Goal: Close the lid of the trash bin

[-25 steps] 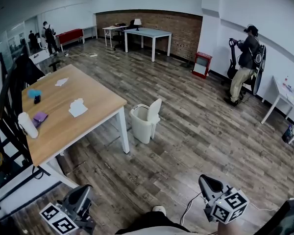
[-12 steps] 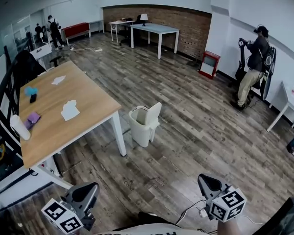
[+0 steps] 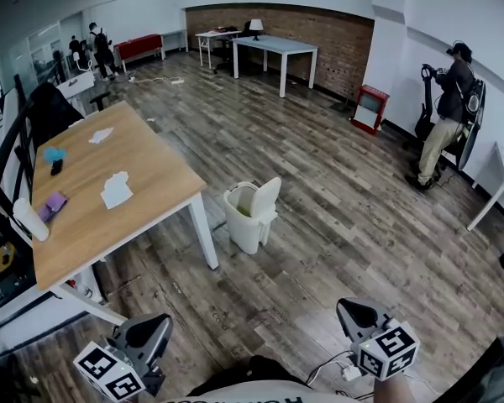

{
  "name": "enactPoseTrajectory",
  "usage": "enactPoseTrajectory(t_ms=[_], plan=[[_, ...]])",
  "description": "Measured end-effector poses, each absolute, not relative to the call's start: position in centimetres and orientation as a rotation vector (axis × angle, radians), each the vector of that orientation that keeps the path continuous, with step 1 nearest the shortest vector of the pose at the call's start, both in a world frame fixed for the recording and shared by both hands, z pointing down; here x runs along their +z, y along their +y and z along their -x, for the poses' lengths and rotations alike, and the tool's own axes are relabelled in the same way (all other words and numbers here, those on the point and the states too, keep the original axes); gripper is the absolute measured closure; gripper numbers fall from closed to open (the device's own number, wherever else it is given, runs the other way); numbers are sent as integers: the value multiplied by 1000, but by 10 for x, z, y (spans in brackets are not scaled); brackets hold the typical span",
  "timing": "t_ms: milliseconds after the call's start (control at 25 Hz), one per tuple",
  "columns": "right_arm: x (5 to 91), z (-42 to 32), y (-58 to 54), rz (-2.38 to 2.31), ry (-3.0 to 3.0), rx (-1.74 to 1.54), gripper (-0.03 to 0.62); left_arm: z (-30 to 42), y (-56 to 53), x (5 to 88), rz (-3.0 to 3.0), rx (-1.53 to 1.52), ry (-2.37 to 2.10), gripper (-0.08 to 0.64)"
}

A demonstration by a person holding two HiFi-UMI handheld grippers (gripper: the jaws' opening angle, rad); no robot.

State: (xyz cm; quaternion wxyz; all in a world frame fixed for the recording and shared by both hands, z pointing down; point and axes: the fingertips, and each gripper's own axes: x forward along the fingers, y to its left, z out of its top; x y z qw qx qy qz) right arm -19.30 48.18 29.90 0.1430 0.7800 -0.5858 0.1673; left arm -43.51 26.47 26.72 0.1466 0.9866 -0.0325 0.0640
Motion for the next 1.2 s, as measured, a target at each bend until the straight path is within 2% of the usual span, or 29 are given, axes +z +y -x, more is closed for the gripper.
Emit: enactPoseTrajectory(t_ms=[1200], plan=[[327, 142, 433, -2150, -1682, 555, 581, 357, 215, 277, -2803, 218, -88, 555]])
